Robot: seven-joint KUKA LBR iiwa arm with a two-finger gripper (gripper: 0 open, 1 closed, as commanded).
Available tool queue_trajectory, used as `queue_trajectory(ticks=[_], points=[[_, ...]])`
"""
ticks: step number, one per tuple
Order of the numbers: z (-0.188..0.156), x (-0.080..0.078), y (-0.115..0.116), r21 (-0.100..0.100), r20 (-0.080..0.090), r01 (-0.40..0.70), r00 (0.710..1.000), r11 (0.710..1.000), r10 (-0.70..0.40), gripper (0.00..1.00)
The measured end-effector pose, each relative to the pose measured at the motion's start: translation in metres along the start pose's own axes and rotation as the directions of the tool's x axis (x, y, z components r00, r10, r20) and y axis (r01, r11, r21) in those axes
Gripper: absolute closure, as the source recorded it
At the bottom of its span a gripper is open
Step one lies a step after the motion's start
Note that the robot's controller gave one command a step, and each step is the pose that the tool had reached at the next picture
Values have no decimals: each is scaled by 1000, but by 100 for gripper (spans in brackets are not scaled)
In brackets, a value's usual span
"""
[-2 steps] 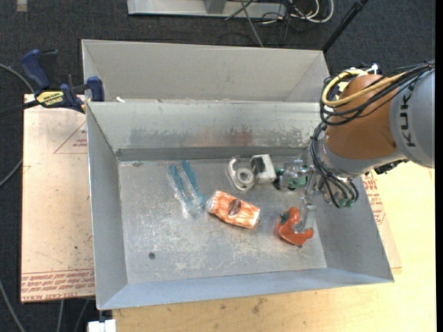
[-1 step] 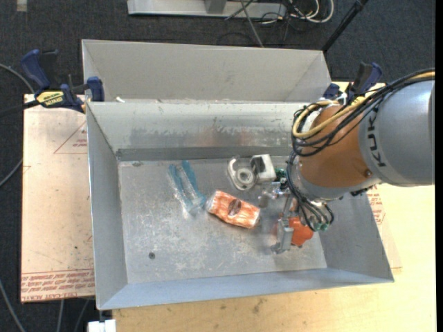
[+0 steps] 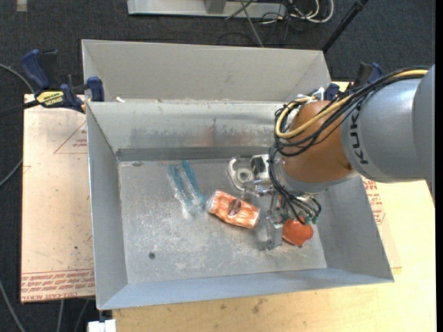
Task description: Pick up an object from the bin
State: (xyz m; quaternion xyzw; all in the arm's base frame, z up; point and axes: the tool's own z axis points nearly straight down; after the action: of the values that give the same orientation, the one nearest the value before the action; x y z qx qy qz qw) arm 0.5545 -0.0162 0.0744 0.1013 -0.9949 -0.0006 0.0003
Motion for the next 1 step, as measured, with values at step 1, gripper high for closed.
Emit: queue_trajectory(ticks=[1], points=[[1,18,-22,-1,3,-97,995,995,97,0]])
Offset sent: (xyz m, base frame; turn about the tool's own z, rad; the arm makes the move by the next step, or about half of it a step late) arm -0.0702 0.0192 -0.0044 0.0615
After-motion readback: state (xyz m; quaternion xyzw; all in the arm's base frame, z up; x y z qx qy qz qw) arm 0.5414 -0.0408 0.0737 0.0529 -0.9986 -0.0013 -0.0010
